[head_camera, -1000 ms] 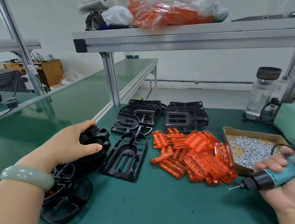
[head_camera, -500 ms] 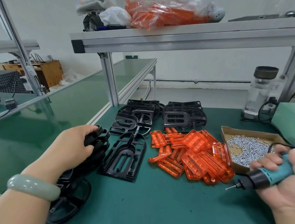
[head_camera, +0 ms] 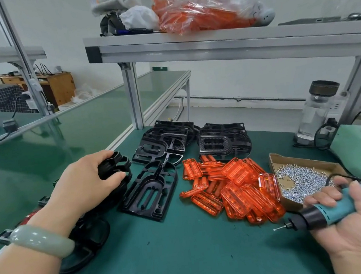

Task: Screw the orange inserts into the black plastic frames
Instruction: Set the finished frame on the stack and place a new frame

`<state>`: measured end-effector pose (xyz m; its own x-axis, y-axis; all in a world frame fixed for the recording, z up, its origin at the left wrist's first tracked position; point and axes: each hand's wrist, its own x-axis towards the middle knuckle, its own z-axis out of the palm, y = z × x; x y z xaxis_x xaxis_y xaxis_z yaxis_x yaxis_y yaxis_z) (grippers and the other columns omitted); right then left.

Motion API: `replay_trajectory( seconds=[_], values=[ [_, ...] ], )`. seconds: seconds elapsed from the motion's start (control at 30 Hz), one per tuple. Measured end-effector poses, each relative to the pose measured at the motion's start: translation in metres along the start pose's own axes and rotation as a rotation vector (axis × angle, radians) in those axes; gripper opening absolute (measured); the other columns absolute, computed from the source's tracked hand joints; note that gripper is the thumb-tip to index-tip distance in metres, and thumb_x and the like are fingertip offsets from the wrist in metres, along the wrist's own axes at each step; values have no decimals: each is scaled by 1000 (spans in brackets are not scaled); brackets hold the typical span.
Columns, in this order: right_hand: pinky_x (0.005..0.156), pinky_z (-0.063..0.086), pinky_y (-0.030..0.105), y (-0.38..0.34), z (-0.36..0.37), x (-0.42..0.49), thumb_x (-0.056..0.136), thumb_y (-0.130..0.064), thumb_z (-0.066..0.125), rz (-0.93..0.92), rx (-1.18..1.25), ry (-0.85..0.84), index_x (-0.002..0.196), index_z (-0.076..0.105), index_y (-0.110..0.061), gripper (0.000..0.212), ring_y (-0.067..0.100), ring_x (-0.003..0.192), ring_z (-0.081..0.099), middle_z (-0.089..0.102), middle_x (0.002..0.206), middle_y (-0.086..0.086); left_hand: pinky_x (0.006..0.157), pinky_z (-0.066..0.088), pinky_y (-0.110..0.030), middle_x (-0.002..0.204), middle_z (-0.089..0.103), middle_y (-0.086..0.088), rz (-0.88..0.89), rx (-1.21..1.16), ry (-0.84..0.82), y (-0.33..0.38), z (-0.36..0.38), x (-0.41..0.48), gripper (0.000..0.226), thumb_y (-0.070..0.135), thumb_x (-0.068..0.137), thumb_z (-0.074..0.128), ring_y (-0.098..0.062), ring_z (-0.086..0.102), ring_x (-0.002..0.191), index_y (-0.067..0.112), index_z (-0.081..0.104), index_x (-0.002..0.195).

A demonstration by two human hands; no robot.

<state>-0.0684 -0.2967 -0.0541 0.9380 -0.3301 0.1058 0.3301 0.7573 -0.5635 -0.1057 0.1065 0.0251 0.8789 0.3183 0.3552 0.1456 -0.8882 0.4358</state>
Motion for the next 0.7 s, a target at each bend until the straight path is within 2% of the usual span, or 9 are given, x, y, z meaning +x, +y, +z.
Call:
replay_trajectory(
  seconds=[0.1, 0.17, 0.27, 0.4, 0.5, 0.6, 0.7],
  values=[
    [58, 45, 14, 0, -1, 0, 80, -40, 59, 1, 0, 4, 81, 60, -29, 11, -1, 49, 41, 43, 62, -15, 73, 45, -29, 96, 69, 5, -7, 40, 4, 2, 0, 0, 45, 31, 78, 69, -19, 59, 84, 33, 59, 123],
    [58, 45, 15, 0, -3, 1, 90, -38, 53, 5, 6, 11, 82, 58, -29, 13, -1, 49, 41, 43, 62, -15, 72, 44, -28, 96, 70, -2, 10, 58, 28, 5, 0, 0, 41, 20, 82, 67, -21, 56, 78, 29, 62, 122],
    [57, 45, 15, -1, -3, 1, 94, -38, 49, 16, 24, 22, 83, 57, -29, 17, -1, 49, 41, 43, 62, -15, 70, 42, -26, 95, 72, -3, 78, 43, 92, 13, 1, -6, 37, 16, 83, 65, -24, 61, 79, 26, 64, 119],
    [55, 45, 15, -4, -1, -1, 84, -38, 56, 23, 34, 10, 80, 57, -29, 10, -1, 48, 40, 42, 61, -15, 79, 44, -26, 109, 70, 2, 94, 18, 95, 19, 6, -15, 43, 23, 79, 71, -23, 64, 95, 26, 62, 121],
    [55, 44, 15, -4, -1, -1, 96, -37, 46, 26, 38, 15, 81, 56, -30, 19, -1, 48, 40, 41, 61, -15, 87, 47, -33, 117, 65, 5, 52, 15, 104, 18, 6, -17, 49, 32, 78, 70, -21, 61, 103, 28, 57, 125],
    [55, 44, 14, -3, 0, -2, 97, -37, 43, 25, 34, 25, 81, 56, -29, 22, -1, 48, 40, 41, 61, -15, 86, 47, -36, 115, 66, 4, 12, 21, 149, 17, 3, -15, 52, 37, 76, 70, -25, 61, 101, 29, 55, 126],
    [55, 45, 15, -4, 0, -2, 92, -37, 51, 23, 28, 19, 81, 56, -29, 15, -1, 48, 40, 42, 61, -15, 84, 48, -37, 111, 68, 3, -37, 25, 132, 16, 2, -12, 55, 41, 76, 69, -27, 61, 98, 31, 54, 127]
  ],
)
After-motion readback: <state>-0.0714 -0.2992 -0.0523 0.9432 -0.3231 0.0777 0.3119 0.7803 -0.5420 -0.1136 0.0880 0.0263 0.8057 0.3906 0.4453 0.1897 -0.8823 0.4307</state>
